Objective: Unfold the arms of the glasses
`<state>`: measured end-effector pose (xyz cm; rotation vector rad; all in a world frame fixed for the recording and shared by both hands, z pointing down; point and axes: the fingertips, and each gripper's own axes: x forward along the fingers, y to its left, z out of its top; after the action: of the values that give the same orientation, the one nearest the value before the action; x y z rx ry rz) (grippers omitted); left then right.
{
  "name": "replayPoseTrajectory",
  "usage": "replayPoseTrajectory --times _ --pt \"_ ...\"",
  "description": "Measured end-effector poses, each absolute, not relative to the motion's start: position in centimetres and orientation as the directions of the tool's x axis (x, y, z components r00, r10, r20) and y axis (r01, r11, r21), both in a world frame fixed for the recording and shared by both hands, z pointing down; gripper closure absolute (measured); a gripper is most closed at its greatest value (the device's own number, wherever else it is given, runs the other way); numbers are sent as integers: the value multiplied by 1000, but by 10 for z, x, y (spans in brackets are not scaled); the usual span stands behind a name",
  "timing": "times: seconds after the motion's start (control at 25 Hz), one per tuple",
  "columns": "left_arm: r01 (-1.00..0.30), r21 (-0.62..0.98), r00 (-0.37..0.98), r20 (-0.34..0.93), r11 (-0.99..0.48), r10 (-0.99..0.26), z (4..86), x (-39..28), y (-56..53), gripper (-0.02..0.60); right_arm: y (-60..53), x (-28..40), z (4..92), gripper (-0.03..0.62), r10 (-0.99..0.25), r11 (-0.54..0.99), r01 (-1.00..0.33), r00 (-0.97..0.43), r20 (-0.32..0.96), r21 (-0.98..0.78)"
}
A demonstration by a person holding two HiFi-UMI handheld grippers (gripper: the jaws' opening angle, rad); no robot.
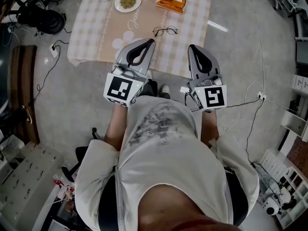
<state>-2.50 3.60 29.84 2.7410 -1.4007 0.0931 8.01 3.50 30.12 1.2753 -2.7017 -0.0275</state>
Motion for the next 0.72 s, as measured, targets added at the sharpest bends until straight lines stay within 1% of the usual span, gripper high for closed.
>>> replayPoseTrajectory --times 0.52,0.72 --pt "-711 59 704 70 -701 -707 310 -60 -10 574 -4 49 319 579 -821 561 -823 -540 186 90" --pt "-679 59 734 73 -731 -676 314 -66 -16 574 -7 37 324 579 -827 552 -823 -520 213 133"
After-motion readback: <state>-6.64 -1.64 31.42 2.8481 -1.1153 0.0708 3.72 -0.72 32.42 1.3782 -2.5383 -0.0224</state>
